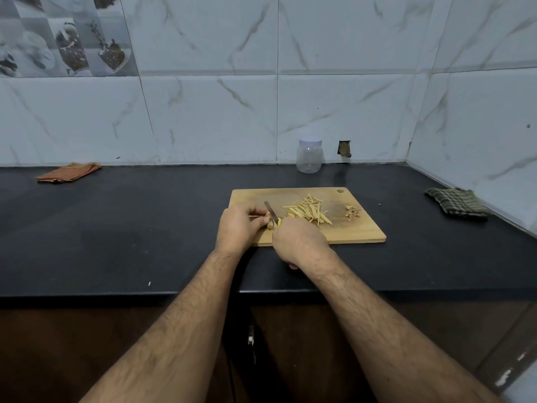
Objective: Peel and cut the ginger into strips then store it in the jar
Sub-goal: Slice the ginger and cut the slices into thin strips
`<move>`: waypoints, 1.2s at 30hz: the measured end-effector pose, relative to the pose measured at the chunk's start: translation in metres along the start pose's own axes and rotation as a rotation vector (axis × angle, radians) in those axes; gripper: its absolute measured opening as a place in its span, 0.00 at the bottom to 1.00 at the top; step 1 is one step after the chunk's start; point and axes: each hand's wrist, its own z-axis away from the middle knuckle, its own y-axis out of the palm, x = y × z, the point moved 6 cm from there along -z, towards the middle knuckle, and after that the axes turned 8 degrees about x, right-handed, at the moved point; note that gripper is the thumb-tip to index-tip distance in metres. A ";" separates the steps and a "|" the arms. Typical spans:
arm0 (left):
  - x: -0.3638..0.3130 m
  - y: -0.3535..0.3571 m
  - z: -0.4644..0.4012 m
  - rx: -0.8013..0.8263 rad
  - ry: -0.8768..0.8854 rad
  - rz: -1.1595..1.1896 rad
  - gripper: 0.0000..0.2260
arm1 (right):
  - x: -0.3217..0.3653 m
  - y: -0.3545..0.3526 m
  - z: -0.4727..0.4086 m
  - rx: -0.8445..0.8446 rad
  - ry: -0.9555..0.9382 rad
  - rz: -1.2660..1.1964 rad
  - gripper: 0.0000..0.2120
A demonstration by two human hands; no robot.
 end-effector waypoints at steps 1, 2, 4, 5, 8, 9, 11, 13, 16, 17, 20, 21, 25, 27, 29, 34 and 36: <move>0.000 0.000 0.000 -0.002 -0.003 -0.003 0.06 | 0.000 0.000 -0.001 -0.010 -0.009 0.009 0.08; 0.001 0.000 0.000 -0.004 -0.007 -0.008 0.05 | -0.001 0.001 -0.001 -0.009 -0.008 0.013 0.08; 0.001 0.000 -0.001 -0.008 -0.008 -0.011 0.05 | -0.001 0.002 -0.002 0.001 0.007 0.004 0.11; 0.001 0.000 -0.001 -0.008 -0.004 -0.009 0.05 | -0.002 0.001 -0.003 0.004 0.019 -0.001 0.11; 0.000 0.000 -0.001 -0.005 -0.010 -0.012 0.05 | 0.001 -0.003 -0.004 0.014 0.050 0.027 0.13; 0.000 0.000 -0.001 -0.006 -0.014 -0.014 0.05 | 0.002 -0.004 -0.003 0.016 0.058 0.032 0.13; 0.000 0.000 -0.001 -0.006 -0.015 -0.012 0.06 | 0.006 -0.003 -0.003 0.037 0.055 0.079 0.15; 0.000 0.001 -0.001 -0.003 -0.014 -0.019 0.05 | 0.007 -0.002 -0.004 0.048 0.049 0.132 0.15; 0.001 0.000 -0.001 -0.006 -0.014 -0.017 0.05 | 0.008 -0.004 -0.003 0.055 0.038 0.181 0.15; 0.001 0.000 -0.002 -0.008 -0.017 -0.015 0.05 | 0.008 -0.004 -0.002 0.065 0.042 0.179 0.15; 0.002 0.001 -0.002 -0.010 -0.016 -0.018 0.04 | 0.008 -0.005 0.001 0.092 0.060 0.167 0.15; 0.001 0.000 -0.002 -0.012 -0.015 -0.019 0.04 | 0.008 -0.006 0.002 0.086 0.064 0.155 0.14; 0.002 0.000 -0.002 -0.017 -0.028 -0.022 0.04 | 0.010 -0.009 0.005 0.075 0.094 0.095 0.12; 0.002 0.000 -0.002 -0.017 -0.037 -0.024 0.04 | 0.010 -0.009 0.007 0.079 0.101 0.087 0.13; 0.002 0.000 -0.002 -0.016 -0.042 -0.024 0.04 | 0.011 -0.008 0.007 0.081 0.104 0.081 0.13; 0.006 0.000 -0.004 -0.019 -0.071 0.001 0.06 | 0.012 -0.005 0.004 0.075 0.118 0.050 0.12; 0.006 0.000 -0.004 -0.012 -0.067 0.009 0.06 | 0.012 -0.005 0.002 0.076 0.124 0.044 0.12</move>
